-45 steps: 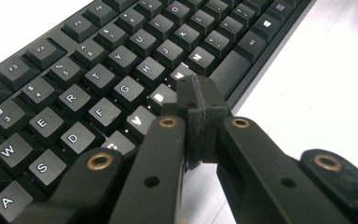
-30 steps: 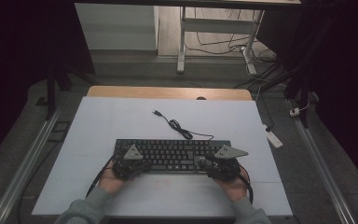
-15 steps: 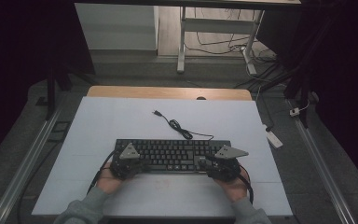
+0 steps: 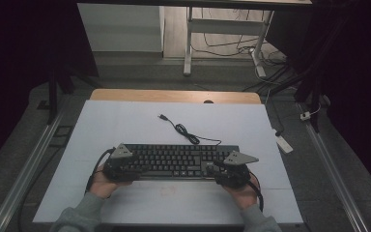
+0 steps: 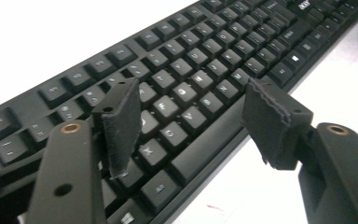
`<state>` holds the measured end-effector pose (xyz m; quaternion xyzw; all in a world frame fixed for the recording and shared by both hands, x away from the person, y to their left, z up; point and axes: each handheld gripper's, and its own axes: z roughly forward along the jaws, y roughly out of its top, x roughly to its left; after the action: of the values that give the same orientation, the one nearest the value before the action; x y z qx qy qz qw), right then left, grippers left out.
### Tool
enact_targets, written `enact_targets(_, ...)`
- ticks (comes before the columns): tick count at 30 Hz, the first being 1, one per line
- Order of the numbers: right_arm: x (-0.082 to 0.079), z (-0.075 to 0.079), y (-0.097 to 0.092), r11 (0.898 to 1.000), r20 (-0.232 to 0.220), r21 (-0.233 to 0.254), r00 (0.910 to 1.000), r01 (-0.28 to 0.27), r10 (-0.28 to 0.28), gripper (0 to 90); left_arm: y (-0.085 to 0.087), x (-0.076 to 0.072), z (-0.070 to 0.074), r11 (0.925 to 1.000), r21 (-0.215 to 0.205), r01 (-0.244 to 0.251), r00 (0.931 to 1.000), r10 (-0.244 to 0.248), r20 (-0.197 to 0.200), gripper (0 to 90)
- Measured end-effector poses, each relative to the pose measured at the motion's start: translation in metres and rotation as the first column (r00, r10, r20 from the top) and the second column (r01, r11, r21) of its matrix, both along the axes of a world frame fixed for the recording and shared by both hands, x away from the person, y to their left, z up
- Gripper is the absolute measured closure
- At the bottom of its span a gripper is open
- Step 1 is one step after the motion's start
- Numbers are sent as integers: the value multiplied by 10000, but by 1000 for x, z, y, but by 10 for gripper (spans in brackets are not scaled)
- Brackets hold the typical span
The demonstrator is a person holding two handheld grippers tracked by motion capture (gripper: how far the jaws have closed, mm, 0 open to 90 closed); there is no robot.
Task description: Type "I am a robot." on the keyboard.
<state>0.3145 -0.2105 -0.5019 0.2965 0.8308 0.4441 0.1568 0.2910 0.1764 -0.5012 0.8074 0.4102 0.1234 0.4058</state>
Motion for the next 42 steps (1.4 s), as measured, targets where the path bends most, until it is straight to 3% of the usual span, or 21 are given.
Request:
enact_targets(10,0,0,-1,10000,-24,-61,10000,-5,4,542,10,1,4,9997,-26,-253,9996,253,100,316)
enact_targets(25,0,-1,0,9999,-44,-125,10000,14,-14,541,18,3,3,9983,106,-568,9983,567,120,336)
enact_targets(31,0,-1,1,9999,-33,-142,10000,25,-25,541,22,6,0,9965,223,-800,9968,800,13,431)
enact_targets(42,0,-1,1,9998,-34,-174,10000,25,-25,540,29,10,-7,9926,420,-1141,9931,1152,-242,725)
